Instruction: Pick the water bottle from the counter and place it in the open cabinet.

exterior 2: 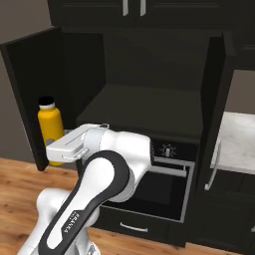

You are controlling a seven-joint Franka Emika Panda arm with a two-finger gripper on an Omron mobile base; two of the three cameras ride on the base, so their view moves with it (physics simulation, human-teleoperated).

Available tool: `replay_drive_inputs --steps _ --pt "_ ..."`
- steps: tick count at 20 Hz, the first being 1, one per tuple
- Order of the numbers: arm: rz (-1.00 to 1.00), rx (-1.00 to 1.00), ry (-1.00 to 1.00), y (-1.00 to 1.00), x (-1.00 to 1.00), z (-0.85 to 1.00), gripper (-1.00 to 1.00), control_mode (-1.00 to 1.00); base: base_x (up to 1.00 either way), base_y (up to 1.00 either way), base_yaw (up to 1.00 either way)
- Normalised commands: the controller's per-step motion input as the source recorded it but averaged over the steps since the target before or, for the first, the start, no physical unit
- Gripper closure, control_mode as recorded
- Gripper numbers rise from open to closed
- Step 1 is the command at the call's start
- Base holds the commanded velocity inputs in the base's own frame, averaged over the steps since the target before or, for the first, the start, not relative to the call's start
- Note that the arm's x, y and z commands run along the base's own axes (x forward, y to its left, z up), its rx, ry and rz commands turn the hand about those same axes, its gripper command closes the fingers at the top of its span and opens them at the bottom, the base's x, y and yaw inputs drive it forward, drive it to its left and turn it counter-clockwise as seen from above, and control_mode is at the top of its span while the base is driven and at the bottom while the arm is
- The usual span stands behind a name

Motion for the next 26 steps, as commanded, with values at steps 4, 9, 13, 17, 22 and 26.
replay_drive_inputs --steps 4,9,13,17,22,26 --pt "0.00 0.00 0.00 0.00 0.00 0.00 1.00 1.00 0.30 0.01 0.02" --pt "0.00 0.00 0.00 0.00 0.00 0.00 1.00 1.00 0.37 0.00 0.01" --pt "0.00 0.00 0.00 0.00 0.00 0.00 1.00 1.00 0.42 0.02 0.00" --pt "0.00 0.00 0.00 0.00 0.00 0.00 1.00 1.00 0.41 0.01 0.01" --pt "0.00 0.00 0.00 0.00 0.00 0.00 1.00 1.00 0.41 0.00 0.01" --pt "0.00 0.00 0.00 0.00 0.00 0.00 1.00 1.00 0.40 0.00 0.01"
